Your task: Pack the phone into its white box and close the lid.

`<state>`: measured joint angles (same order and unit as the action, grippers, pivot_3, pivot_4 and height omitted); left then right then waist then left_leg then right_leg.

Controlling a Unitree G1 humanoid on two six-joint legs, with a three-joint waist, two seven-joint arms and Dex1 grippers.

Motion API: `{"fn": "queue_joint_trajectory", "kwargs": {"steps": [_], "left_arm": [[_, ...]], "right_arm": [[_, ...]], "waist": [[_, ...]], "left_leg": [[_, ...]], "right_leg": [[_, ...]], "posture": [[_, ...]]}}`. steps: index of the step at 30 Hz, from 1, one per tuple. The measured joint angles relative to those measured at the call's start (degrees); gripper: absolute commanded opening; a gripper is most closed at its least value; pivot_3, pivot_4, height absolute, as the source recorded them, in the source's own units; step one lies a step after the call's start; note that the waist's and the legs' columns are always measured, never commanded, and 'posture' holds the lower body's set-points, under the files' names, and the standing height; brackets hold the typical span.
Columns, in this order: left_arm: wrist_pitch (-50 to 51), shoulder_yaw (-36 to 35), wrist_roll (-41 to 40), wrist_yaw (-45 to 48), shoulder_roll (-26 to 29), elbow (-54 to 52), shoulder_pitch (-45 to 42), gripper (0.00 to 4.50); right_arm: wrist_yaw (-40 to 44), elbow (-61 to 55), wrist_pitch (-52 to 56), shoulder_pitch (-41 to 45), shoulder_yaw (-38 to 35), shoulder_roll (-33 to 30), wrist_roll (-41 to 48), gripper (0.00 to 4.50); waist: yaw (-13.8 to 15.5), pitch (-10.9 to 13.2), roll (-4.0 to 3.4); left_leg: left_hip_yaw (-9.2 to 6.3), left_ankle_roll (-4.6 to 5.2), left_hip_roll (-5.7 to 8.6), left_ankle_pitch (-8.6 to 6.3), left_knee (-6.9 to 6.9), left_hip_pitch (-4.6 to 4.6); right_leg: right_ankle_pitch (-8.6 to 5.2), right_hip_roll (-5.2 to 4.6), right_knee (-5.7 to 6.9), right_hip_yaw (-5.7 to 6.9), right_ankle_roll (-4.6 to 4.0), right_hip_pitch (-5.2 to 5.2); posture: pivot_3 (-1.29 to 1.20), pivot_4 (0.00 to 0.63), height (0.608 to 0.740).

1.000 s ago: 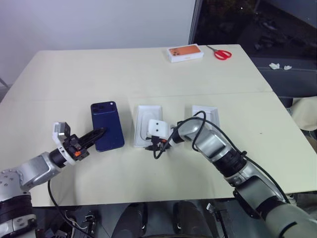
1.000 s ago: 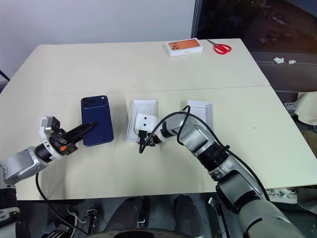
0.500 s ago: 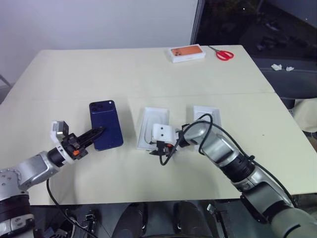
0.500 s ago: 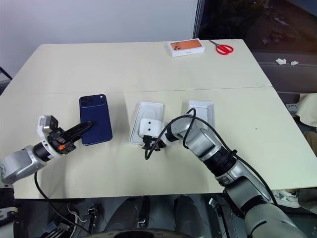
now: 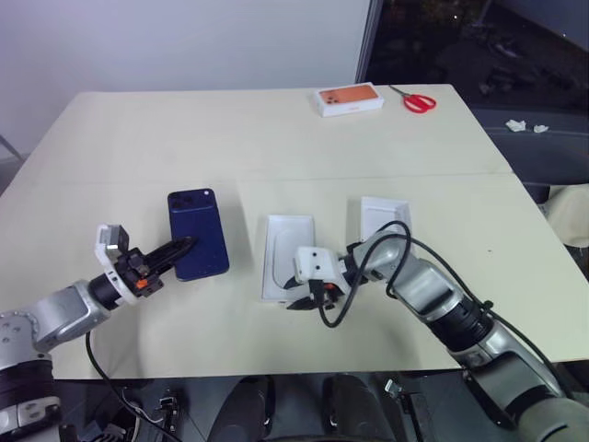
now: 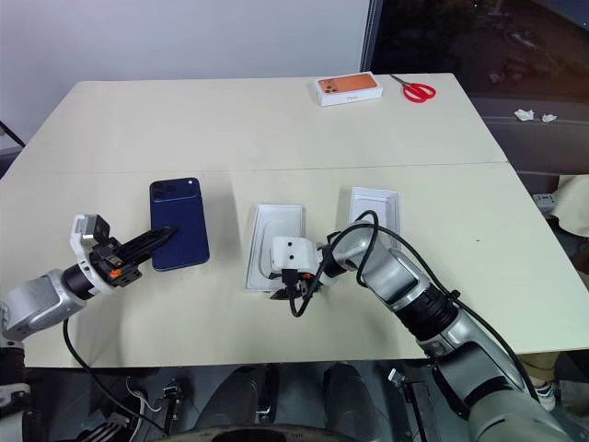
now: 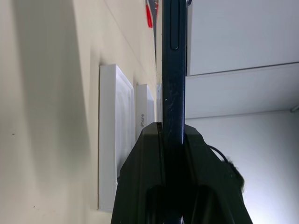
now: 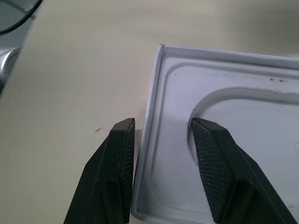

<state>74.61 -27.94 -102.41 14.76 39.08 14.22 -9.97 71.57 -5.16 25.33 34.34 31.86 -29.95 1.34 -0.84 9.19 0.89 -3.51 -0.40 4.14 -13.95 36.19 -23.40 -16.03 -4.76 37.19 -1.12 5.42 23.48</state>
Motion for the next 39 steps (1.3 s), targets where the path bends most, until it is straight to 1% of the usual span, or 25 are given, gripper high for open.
{"fn": "queue_joint_trajectory", "kwargs": {"steps": [4,9,15,18,20,23,26,27,30,34,39], "left_arm": [[0.01,0.13,0.0,0.01,0.24,0.14,0.02,0.0],[0.04,0.31,0.09,0.09,0.24,-0.23,0.09,0.0],[-0.56,1.97,1.83,1.38,-0.06,-4.45,0.1,0.0],[-0.45,3.53,1.91,1.57,-0.35,-6.48,-0.06,0.0],[-0.54,5.26,1.87,1.14,-1.38,-7.24,-1.69,0.0],[-0.88,9.31,1.66,-0.29,-4.11,-9.0,-4.39,0.0],[-1.55,13.86,1.89,-3.3,-7.36,-10.61,-5.28,0.0],[-1.7,15.5,1.97,-4.32,-8.31,-10.93,-5.54,0.0],[-2.14,17.59,1.9,-6.21,-9.56,-12.08,-5.52,0.0],[-3.99,17.68,2.1,-7.82,-9.88,-10.67,-5.69,0.0],[-5.71,17.69,3.65,-9.84,-11.17,-9.13,-6.86,0.0]], "right_arm": [[0.11,1.19,-1.03,-0.14,-0.42,0.76,0.26,2.0],[-1.11,3.05,-0.68,-0.09,-1.81,3.59,1.93,2.0],[-1.78,-0.45,2.74,0.91,-9.71,4.57,9.32,2.0],[-1.58,-2.21,5.08,0.93,-12.57,3.59,12.55,2.0],[-1.54,-2.38,7.21,0.91,-14.53,2.05,14.38,2.0],[-2.36,-1.08,9.02,0.79,-18.63,-1.23,15.83,2.82],[-4.07,0.1,10.69,0.12,-21.85,-3.09,16.72,4.36],[-4.69,0.03,10.5,-0.65,-22.58,-3.71,16.89,4.48],[-7.15,0.02,9.19,-3.32,-23.74,-5.3,16.1,4.48],[-8.94,-0.16,8.53,-5.22,-24.61,-7.33,15.77,4.48],[-10.5,-0.19,7.88,-5.44,-25.21,-7.44,15.71,4.48]], "waist": [[0.02,0.0,0.0],[-0.05,0.02,0.0],[0.17,0.02,0.01],[0.12,0.02,0.01],[0.37,0.04,0.0],[0.45,0.04,0.02],[0.11,0.05,0.04],[0.0,0.05,0.04],[-0.1,0.07,0.04],[0.13,0.07,0.03],[0.26,0.08,0.05]], "left_leg": [[0.0,0.0,-0.01,0.0,0.0,0.0],[0.0,-0.04,-0.01,0.02,-0.01,-0.01],[0.0,0.0,0.0,0.0,0.0,-0.01],[0.0,0.04,0.0,-0.03,-0.01,-0.01],[-0.01,0.05,0.0,-0.03,0.01,-0.02],[-0.01,0.09,0.05,-0.05,0.06,-0.02],[0.01,0.09,0.03,-0.04,0.0,-0.03],[0.02,0.04,0.02,-0.02,-0.03,-0.03],[0.03,0.04,-0.02,-0.01,-0.04,-0.03],[0.02,0.06,-0.02,-0.02,0.01,-0.02],[0.02,0.0,-0.01,0.02,0.04,-0.04]], "right_leg": [[0.0,0.0,0.01,0.0,0.0,0.0],[0.0,0.0,0.02,-0.01,0.0,0.02],[0.0,-0.02,0.0,0.0,0.0,-0.01],[0.0,-0.02,0.0,0.0,0.0,-0.01],[0.0,-0.04,0.01,0.01,0.0,-0.02],[0.0,-0.08,-0.02,0.02,0.0,-0.08],[0.0,-0.06,-0.05,-0.02,0.0,-0.03],[0.0,-0.05,-0.04,-0.04,0.0,-0.01],[0.0,-0.01,0.0,-0.04,0.0,0.02],[0.0,0.0,0.02,-0.03,0.0,-0.01],[0.0,-0.01,-0.02,-0.03,0.0,-0.04]], "posture": [[0.0,0.15,0.74],[0.0,0.15,0.74],[0.0,0.15,0.74],[0.0,0.15,0.74],[0.0,0.15,0.74],[0.0,0.15,0.74],[0.0,0.15,0.74],[0.0,0.15,0.74],[0.0,0.15,0.74],[0.0,0.15,0.74],[0.0,0.15,0.74]]}}
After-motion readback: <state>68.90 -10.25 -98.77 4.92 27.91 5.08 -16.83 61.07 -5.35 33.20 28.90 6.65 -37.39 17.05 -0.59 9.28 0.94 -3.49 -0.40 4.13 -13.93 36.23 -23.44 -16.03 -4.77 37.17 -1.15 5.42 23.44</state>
